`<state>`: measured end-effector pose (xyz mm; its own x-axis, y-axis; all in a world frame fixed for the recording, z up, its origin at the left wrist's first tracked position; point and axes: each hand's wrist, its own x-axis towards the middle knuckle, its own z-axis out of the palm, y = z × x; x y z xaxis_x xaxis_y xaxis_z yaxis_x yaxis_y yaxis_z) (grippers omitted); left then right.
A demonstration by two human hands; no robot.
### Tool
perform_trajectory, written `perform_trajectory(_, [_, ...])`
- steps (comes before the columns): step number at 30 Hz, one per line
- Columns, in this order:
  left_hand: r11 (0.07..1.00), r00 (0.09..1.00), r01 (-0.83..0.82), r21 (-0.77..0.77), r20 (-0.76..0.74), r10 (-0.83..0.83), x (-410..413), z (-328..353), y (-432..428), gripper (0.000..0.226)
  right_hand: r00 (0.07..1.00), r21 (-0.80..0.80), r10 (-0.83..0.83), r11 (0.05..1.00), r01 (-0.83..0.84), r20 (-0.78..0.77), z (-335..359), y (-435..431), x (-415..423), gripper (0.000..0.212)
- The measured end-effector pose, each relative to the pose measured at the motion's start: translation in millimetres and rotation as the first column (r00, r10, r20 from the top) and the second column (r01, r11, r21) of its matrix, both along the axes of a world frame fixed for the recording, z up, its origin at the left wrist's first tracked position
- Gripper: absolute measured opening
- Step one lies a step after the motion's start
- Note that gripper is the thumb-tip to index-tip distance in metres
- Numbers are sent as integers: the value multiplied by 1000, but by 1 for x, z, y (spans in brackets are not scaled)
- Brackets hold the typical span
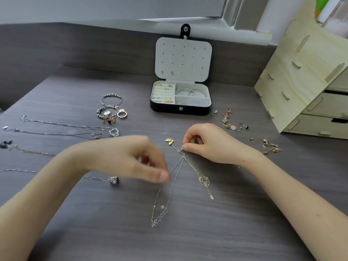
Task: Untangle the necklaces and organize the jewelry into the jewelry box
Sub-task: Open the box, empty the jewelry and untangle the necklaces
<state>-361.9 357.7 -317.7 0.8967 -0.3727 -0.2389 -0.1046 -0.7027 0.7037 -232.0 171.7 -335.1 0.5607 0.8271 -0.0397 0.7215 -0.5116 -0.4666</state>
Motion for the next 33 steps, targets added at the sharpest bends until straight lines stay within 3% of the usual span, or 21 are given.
perform_trajectory(3, [977, 900, -212, 33, 396, 182, 11, -12, -18, 39, 1000, 9, -16, 1000, 16, -3, 0, -3, 1, 10])
perform_trajectory(6, [939, 773, -284, 195, 625, 104, 14, -28, -28, 35, 999, 23, -41, 999, 40, 15, -1, -5, 2, 11])
perform_trajectory(12, [822, 762, -380, 424, 647, 19, 15, -41, -32, 47, 989, 57, -117, 992, 112, 87, -4, -2, 4, 9])
perform_trajectory(20, [815, 772, -404, 416, 632, 60, 14, -41, -28, 58, 977, 91, -156, 985, 144, 142, -7, -1, 3, 7])
perform_trajectory(27, [815, 759, -427, 392, 645, 88, 16, -41, -26, 51, 999, 142, -47, 989, 44, 19, 2, -5, -13, 11])
perform_trajectory(33, [825, 755, -441, 355, 644, 126, 17, -42, -24, 52, 992, 124, -58, 991, 44, 111, -10, 4, -20, 6])
